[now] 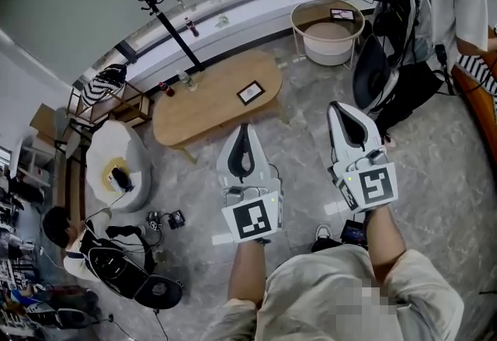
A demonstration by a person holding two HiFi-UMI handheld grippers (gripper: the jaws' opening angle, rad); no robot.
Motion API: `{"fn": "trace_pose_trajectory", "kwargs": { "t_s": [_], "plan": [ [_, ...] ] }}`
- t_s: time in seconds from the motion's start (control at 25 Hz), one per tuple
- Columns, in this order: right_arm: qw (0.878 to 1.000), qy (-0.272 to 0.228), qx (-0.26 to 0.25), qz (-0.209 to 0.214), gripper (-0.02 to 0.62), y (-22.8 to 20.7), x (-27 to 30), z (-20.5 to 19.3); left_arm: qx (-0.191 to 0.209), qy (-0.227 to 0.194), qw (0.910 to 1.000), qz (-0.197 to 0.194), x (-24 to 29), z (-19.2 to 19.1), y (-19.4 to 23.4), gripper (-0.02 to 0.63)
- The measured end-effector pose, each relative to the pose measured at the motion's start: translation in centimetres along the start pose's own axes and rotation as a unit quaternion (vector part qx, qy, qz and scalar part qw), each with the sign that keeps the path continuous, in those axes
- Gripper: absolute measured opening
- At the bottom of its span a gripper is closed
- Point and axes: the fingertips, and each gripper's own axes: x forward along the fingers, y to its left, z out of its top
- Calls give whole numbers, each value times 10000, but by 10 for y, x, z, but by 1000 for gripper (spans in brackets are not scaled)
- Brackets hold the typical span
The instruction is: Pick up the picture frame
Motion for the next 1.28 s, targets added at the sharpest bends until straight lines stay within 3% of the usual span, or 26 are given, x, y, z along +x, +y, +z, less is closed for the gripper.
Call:
{"fn": "trace_pose_trajectory", "kwargs": {
  "t_s": [0.36, 0.76, 1.28],
  "plan": [
    [9999, -52, 103, -44, 2, -55, 19, -12, 14, 80, 10000, 9, 43, -15, -32, 2],
    [10000, 6, 94, -5, 2, -67, 30, -29, 37, 131, 9999, 19, 59, -34, -35, 2],
    [10000, 13, 1, -39, 2, -55, 111, -49, -38, 118, 9999, 50, 116, -61, 23, 2]
  ]
}}
